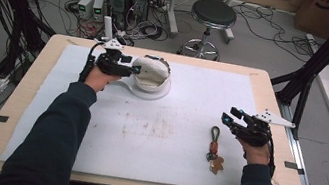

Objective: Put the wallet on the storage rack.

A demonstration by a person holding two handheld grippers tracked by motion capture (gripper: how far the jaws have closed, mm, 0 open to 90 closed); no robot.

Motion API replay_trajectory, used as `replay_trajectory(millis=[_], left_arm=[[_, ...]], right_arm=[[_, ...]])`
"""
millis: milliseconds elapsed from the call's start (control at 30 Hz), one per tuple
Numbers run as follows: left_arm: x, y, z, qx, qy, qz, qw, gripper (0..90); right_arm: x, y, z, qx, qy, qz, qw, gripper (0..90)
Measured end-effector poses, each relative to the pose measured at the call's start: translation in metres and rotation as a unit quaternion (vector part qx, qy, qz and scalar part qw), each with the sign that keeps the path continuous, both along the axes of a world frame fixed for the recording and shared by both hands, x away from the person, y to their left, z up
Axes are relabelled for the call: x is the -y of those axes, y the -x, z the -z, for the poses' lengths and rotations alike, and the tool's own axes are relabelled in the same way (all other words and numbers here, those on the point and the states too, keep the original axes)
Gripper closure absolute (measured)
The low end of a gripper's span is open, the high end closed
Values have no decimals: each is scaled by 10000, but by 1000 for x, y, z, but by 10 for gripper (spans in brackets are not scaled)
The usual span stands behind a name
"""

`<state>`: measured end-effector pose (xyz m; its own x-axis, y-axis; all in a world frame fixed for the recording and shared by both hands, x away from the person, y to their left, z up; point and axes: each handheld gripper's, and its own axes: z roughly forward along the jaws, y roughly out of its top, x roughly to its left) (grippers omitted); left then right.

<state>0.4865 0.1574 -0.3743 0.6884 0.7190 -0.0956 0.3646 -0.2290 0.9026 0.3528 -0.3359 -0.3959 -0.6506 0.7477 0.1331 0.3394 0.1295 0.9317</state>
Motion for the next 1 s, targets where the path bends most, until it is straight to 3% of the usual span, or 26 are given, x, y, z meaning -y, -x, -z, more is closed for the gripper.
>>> replay_trajectory(millis=[267, 367, 433, 467, 567, 767, 1000], left_arm=[[-21, 36, -5, 129, 656, -96, 9977, 338], [-31, 55, 1, 208, 935, -194, 9952, 302], [-38, 73, 9, 322, 910, -331, 9948, 231], [-38, 73, 9, 322, 910, -331, 9948, 214], [-47, 95, 18, 480, 895, -479, 9937, 210], [-59, 115, 25, 573, 818, -584, 9933, 211], [-65, 120, 32, 562, 747, -676, 9933, 216]], right_arm=[[-1, 3, -4, 73, 48, 168, 9998, 415], [-2, 3, -5, 80, 261, 331, 9991, 367], [-5, 3, -6, 78, 467, 491, 9977, 299], [-5, 3, -6, 78, 467, 491, 9977, 299], [-7, 3, -5, 39, 697, 587, 9958, 261], [-11, 0, -3, -58, 832, 629, 9945, 247], [-15, -3, -2, -117, 907, 677, 9935, 244]])
